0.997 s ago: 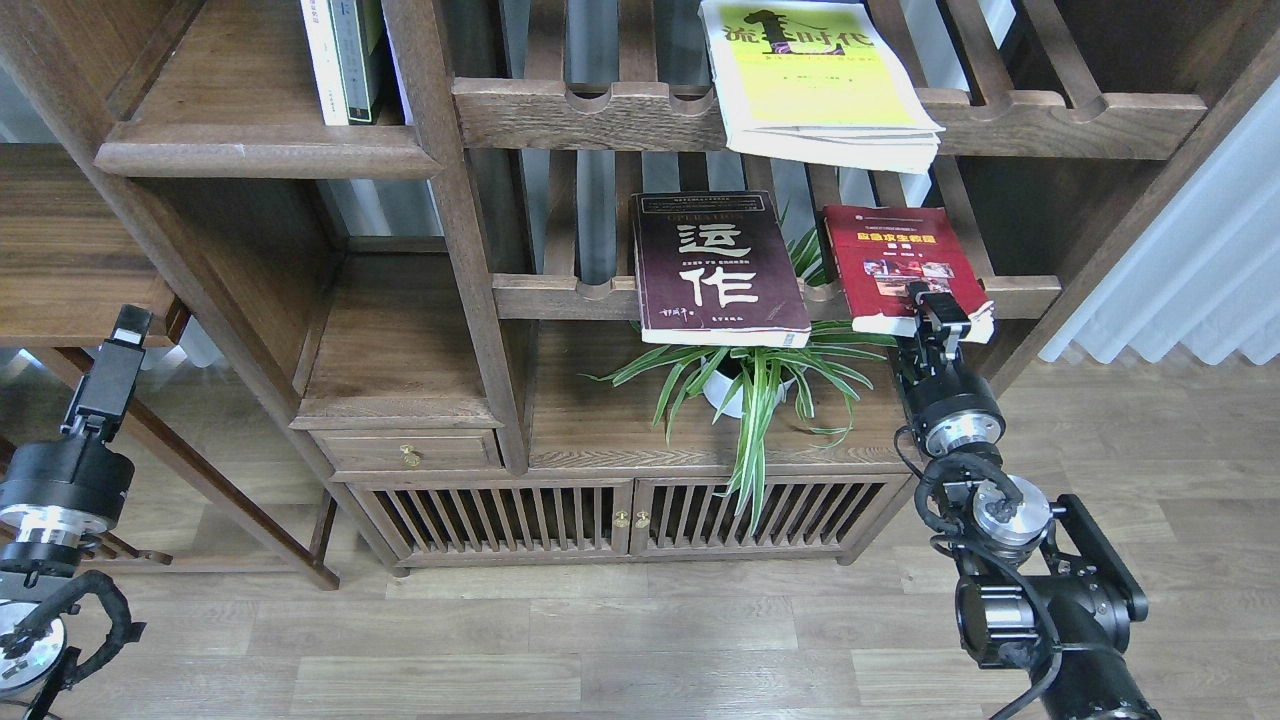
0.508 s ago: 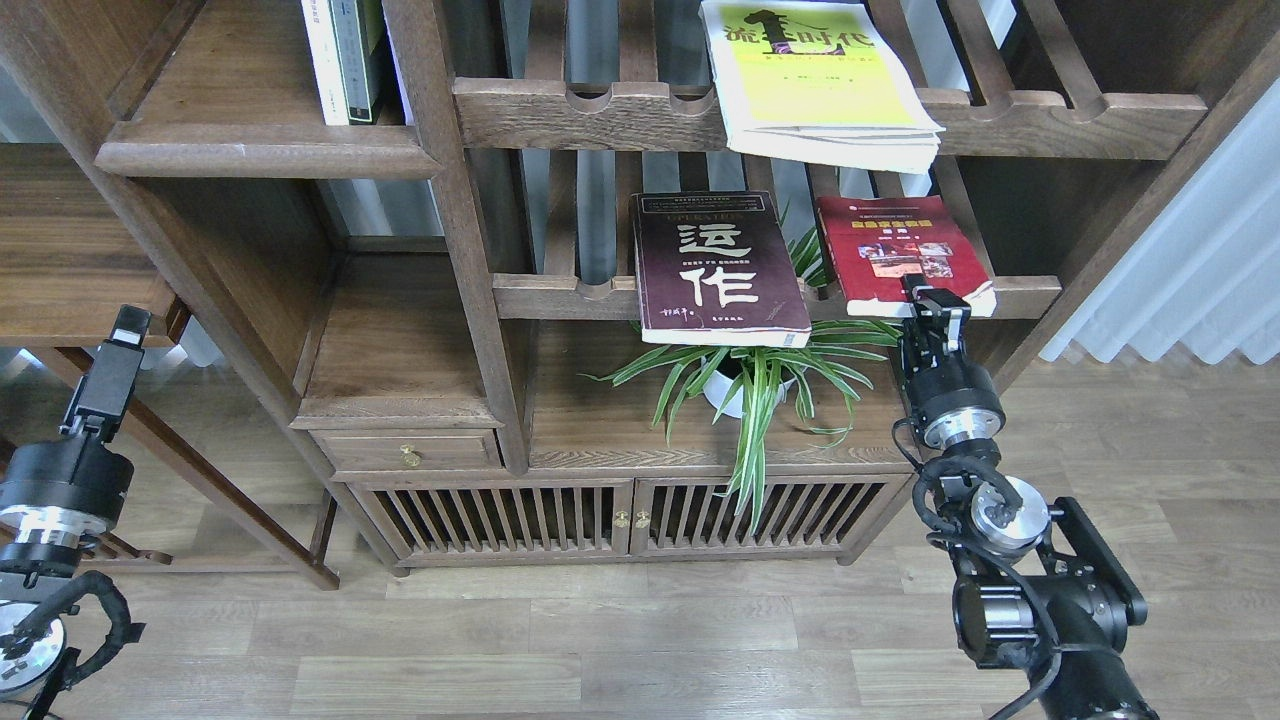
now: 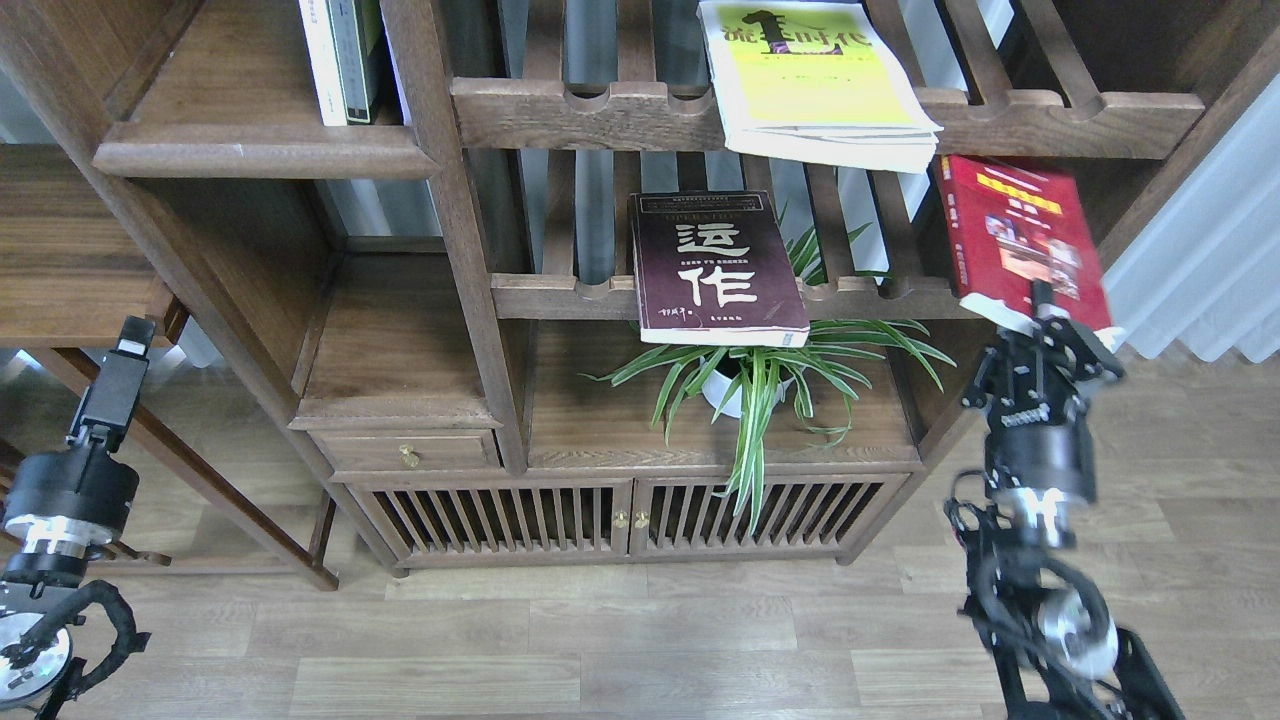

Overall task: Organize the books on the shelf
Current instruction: 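Pull the red book off the shelf and lower it toward the robot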

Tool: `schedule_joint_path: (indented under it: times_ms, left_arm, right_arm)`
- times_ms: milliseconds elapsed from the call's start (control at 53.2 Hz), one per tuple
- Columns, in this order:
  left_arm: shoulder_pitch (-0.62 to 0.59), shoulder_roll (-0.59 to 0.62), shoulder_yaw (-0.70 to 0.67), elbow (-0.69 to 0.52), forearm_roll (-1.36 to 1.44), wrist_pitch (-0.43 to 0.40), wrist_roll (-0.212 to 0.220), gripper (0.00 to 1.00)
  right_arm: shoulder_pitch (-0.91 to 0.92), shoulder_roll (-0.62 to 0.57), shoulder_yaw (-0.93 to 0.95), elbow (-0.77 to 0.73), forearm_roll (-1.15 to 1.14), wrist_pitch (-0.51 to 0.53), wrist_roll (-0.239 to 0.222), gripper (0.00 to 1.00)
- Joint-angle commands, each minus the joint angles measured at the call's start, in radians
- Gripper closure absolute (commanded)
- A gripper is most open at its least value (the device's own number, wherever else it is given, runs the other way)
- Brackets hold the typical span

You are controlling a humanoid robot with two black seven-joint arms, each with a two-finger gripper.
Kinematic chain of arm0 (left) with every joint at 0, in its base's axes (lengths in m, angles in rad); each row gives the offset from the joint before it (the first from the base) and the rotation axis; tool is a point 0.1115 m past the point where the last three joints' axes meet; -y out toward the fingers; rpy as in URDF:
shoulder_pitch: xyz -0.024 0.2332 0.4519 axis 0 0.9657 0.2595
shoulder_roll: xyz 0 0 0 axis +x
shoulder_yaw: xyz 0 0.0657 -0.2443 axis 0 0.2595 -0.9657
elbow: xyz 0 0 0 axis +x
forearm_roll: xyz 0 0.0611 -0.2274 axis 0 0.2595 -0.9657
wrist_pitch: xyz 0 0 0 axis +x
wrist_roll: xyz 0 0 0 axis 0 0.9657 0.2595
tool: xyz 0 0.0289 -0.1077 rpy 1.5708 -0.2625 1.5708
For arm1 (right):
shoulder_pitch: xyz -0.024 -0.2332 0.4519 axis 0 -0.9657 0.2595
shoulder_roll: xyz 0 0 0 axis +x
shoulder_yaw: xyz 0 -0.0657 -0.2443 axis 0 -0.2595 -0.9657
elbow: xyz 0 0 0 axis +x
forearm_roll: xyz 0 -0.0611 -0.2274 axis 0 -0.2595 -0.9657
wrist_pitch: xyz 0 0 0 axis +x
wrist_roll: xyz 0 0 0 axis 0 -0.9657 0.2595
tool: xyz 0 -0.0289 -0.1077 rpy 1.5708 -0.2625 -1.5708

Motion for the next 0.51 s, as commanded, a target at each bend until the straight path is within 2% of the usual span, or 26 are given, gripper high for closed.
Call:
schedule_joint_path:
  times_ms: [0,150,207,489]
  left_arm:
    - [-0.002,-0.002,0.014,0.0,0.0,0.0,0.0,0.0]
    - [-0.006,-0.004,0.043,0.0,0.002,0.0,0.002,0.0]
    - [-0.005,-0.004,0.062,0.002,0.003,0.0,0.003,0.0]
    - [0.0,-0.012,0.071,0.008,0.005,0.0,0.009,0.0]
  right_arm:
    - [-0.083,-0.015,-0.068,0.068,0.015,0.0,-0.001,0.96]
    - [-0.167,-0.051,-0.164,0.126,0.006,0.0,-0.018,0.96]
    - [-0.256,-0.104,-0.226,0.126,0.004,0.0,-0.024,0.96]
    - [-0.394,-0.304,-0.388,0.111,0.012,0.0,-0.015,0.95]
